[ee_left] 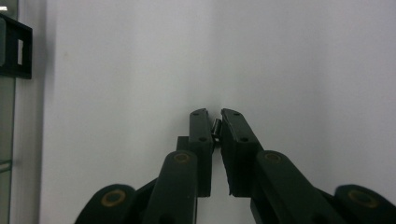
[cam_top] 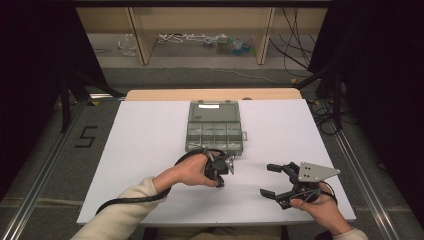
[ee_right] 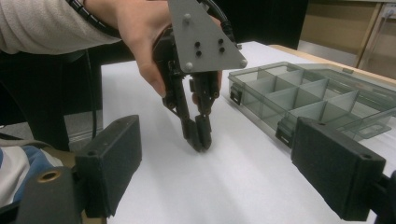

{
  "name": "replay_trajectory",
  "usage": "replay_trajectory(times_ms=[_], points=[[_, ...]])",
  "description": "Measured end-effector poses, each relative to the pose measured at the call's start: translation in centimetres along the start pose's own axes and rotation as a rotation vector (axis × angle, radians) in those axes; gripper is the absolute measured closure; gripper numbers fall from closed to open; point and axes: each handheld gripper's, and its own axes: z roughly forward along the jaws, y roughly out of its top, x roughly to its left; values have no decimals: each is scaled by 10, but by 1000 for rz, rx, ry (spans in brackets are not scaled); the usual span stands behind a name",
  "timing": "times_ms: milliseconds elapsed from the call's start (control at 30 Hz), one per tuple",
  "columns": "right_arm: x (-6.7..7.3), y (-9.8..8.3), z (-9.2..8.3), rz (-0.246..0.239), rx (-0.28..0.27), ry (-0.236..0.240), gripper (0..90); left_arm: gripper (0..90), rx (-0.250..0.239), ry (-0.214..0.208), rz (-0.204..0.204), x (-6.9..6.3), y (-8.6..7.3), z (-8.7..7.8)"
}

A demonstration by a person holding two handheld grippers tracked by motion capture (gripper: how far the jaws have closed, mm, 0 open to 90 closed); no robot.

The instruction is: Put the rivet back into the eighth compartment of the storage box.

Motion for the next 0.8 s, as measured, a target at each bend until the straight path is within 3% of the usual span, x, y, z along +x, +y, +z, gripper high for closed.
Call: replay_trajectory(times_ms=[233, 500, 600, 800], points=[[0, 0, 0, 0, -1, 0, 172, 823, -6, -3, 2, 0, 0, -2], [0, 0, 0, -1, 0, 0, 172, 823, -41, 23, 14, 1, 2, -12], [0, 0, 0, 0, 0, 0, 172, 823, -64, 25, -7, 1, 1, -14], [0, 0, 0, 0, 0, 1, 172, 823, -72, 39, -5, 3, 1, -20]])
